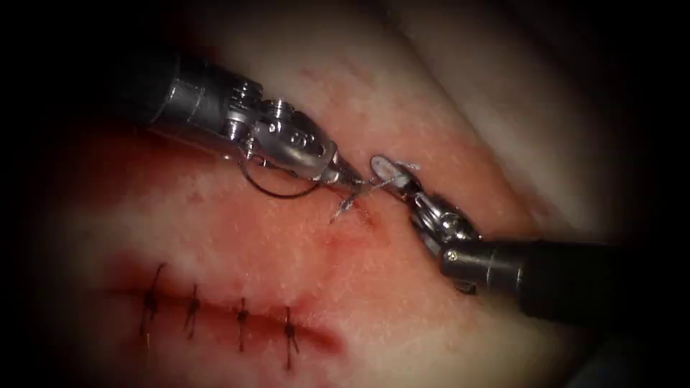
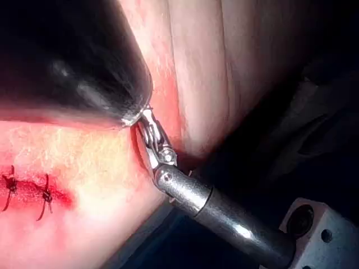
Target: Wound Closure
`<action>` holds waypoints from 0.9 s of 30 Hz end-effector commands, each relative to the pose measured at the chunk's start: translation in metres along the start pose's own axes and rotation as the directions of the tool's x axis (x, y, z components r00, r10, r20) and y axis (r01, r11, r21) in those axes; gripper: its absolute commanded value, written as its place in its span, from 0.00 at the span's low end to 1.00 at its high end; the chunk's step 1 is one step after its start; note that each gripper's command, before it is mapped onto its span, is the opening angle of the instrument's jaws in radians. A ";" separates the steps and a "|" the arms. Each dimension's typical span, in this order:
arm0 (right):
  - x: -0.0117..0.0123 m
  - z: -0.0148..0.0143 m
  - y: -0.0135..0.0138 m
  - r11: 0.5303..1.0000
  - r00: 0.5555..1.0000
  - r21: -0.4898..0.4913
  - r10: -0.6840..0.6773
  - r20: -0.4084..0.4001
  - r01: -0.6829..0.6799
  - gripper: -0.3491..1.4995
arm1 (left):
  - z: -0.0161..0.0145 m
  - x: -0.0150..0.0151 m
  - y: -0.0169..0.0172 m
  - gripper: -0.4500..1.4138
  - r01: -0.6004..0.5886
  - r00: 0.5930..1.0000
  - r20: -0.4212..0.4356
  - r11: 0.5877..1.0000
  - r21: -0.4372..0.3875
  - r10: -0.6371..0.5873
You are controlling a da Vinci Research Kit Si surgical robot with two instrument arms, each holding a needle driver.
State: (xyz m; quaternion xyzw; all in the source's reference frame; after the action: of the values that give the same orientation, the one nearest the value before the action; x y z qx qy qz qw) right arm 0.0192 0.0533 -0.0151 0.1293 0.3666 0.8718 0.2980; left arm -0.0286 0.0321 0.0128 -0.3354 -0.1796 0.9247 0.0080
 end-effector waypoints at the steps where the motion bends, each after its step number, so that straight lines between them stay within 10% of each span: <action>1: -0.0003 0.0009 0.0003 1.000 1.000 -0.002 0.001 -0.004 -0.001 0.62 | 0.0007 0.0002 -0.0001 0.05 0.000 1.000 -0.001 1.000 0.000 0.000; 14: -0.0004 0.0035 0.0005 1.000 1.000 -0.001 0.001 -0.006 -0.001 0.58 | 0.0008 0.0000 0.0001 0.05 -0.003 1.000 0.004 1.000 -0.006 0.004; 17: -0.0002 0.0036 0.0005 1.000 1.000 -0.015 0.000 -0.003 0.000 0.40 | 0.0007 -0.0001 0.0001 0.05 -0.004 1.000 0.007 1.000 -0.008 0.004; 19: -0.0001 0.0030 0.0002 1.000 1.000 -0.021 0.000 0.003 0.000 0.03 | 0.0007 -0.0002 0.0000 0.05 -0.006 1.000 0.007 1.000 -0.009 0.006; 27: -0.0003 0.0001 -0.0035 0.995 0.994 -0.016 -0.104 -0.017 0.103 0.00 | -0.0001 -0.0018 -0.0013 0.05 -0.010 1.000 0.024 1.000 -0.009 0.011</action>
State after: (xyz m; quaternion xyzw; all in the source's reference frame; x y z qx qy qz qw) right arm 0.0203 0.0555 -0.0179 0.0963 0.3695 0.8596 0.3395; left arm -0.0265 0.0334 0.0140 -0.3248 -0.1807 0.9284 -0.0022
